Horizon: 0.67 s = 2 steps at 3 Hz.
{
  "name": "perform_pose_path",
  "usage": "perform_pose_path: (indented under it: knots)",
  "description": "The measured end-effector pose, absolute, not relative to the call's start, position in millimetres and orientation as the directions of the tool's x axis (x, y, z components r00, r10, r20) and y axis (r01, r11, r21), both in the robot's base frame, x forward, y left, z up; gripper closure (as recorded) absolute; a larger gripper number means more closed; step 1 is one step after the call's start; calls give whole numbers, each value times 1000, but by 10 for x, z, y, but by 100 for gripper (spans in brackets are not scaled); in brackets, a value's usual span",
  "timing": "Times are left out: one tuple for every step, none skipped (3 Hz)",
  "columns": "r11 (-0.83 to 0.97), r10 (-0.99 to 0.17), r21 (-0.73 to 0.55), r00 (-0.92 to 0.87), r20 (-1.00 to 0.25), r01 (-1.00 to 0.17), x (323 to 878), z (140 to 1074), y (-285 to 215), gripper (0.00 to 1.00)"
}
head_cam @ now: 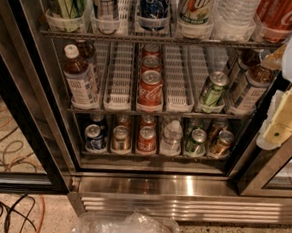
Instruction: Pick green can from middle shelf of fridge
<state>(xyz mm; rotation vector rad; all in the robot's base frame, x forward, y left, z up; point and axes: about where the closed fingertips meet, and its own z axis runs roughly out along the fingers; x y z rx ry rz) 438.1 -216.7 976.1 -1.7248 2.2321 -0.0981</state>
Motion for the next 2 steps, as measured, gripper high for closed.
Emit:
perform_pose_path:
  knots:
    - [270, -953, -245, -221, -207, -931, 4381, 9761, -2166, 0]
    - [260, -949, -232, -204, -240, -937, 4424, 9658, -2062, 0]
